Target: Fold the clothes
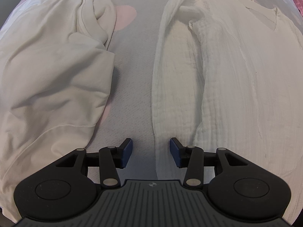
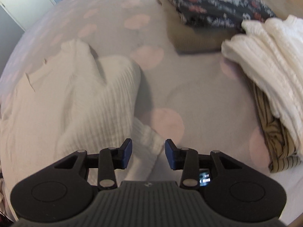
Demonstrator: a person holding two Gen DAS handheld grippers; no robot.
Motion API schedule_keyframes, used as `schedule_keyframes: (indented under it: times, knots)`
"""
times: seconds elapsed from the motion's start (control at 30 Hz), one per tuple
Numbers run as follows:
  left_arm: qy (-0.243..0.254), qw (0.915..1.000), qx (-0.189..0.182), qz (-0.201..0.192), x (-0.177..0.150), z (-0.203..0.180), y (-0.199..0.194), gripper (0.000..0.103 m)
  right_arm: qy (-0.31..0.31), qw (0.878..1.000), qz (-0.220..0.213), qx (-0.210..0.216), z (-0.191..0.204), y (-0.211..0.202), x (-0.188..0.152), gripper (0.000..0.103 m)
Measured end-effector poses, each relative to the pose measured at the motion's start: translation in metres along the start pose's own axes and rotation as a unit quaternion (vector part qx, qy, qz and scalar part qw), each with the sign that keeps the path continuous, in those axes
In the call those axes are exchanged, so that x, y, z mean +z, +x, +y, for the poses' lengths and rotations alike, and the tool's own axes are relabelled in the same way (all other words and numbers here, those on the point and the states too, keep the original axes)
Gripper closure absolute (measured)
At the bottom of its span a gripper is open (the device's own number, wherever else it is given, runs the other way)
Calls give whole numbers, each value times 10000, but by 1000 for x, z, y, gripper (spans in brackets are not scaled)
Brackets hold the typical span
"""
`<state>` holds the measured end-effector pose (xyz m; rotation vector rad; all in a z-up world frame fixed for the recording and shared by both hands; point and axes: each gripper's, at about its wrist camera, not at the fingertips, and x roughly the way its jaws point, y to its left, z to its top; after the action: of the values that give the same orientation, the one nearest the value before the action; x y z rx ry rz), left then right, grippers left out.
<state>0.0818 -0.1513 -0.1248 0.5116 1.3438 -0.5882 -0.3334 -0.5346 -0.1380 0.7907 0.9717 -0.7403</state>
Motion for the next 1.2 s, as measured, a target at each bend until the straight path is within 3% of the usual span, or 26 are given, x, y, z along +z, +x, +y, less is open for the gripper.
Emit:
schedule_keyframes:
  times: [0.2, 0.27, 0.3, 0.33, 0.53, 0.67, 0.87, 1.07, 1.2]
  knots:
    - [49, 10000, 21, -33, -5, -9, 2, 61, -205, 9975, 662, 147, 9, 27, -21, 61]
    - [49, 10000, 16, -41, -6, -9, 2, 61, -425, 9972, 612, 9, 16, 27, -25, 71]
    - [45, 10000, 14, -43, -7, -9, 2, 61, -527, 9969, 574, -47, 20, 25, -25, 88]
    - [45, 10000, 14, -44, -7, -8, 3, 61, -510, 9972, 553, -24, 21, 22, -24, 95]
    - [78, 9999, 70, -22, -7, -10, 3, 61, -374, 9961, -90, -789, 12, -22, 1, 96]
    - [82, 9999, 103, 28, -7, -10, 5, 61, -490, 9888, -417, -1346, 5, -43, 30, 96]
    - [130, 9998, 155, 36, 5, -20, 6, 61, -660, 9697, -903, -2171, -6, -74, 75, 97]
    - [115, 9998, 161, 62, 5, -21, 9, 61, -822, 9411, -1379, -2975, -16, -105, 119, 97]
    - [114, 9998, 163, 87, 5, -22, 11, 61, -481, 9344, -1280, -3288, -45, -90, 134, 97]
